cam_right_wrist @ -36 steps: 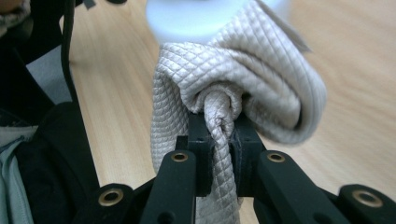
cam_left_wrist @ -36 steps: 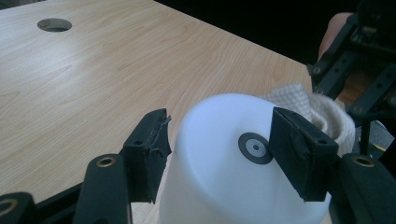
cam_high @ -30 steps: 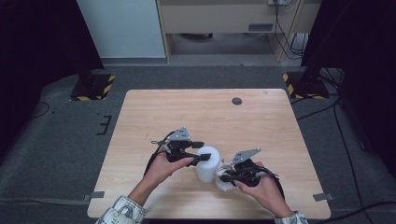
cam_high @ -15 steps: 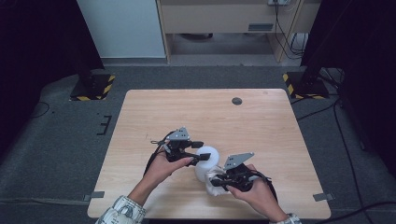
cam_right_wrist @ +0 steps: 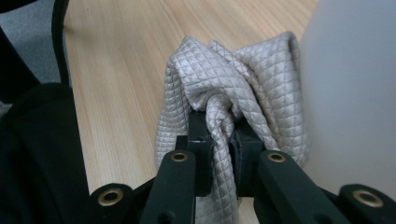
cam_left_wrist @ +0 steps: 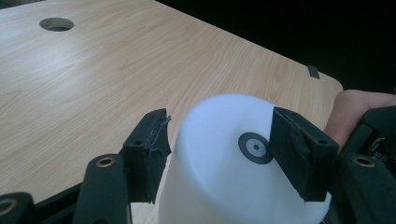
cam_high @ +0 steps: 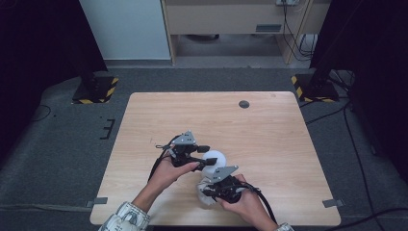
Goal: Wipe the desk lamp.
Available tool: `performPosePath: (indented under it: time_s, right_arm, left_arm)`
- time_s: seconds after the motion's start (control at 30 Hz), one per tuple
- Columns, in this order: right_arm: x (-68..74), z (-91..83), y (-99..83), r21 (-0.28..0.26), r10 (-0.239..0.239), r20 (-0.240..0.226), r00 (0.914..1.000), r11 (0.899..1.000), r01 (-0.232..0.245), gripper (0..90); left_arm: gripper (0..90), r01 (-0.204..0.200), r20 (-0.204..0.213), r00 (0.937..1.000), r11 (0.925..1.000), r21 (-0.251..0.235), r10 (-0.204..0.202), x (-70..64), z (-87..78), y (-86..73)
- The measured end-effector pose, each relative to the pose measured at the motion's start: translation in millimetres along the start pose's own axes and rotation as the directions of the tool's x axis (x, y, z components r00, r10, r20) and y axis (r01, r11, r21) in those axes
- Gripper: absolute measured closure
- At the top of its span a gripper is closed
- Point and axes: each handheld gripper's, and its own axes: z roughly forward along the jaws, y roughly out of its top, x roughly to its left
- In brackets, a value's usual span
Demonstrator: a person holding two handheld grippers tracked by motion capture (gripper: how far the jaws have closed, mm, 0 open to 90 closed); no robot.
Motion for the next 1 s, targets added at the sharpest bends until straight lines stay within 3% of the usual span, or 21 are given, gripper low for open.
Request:
performPosePath:
  time_s: [0.1,0.53,1.0]
  right_arm:
    - [2.4,-1.7,2.8,-0.026,-0.010,0.014,0.9999,1.000,0.010,81.4]
    - [-3.6,1.0,-5.6,0.078,-0.009,0.000,1.0000,0.997,0.009,81.3]
    - [-11.9,-27.1,-14.6,0.083,0.007,0.032,0.9995,0.996,-0.010,81.4]
  left_arm:
    - [37.1,0.001,0.000,1.0000,1.0000,0.000,-0.001,0.0,0.0,0.0]
    - [37.2,-0.002,-0.004,1.0000,1.0000,0.000,0.002,-0.7,0.1,0.2]
    - [37.2,0.000,-0.005,1.0000,1.0000,0.000,0.000,-1.1,0.1,0.2]
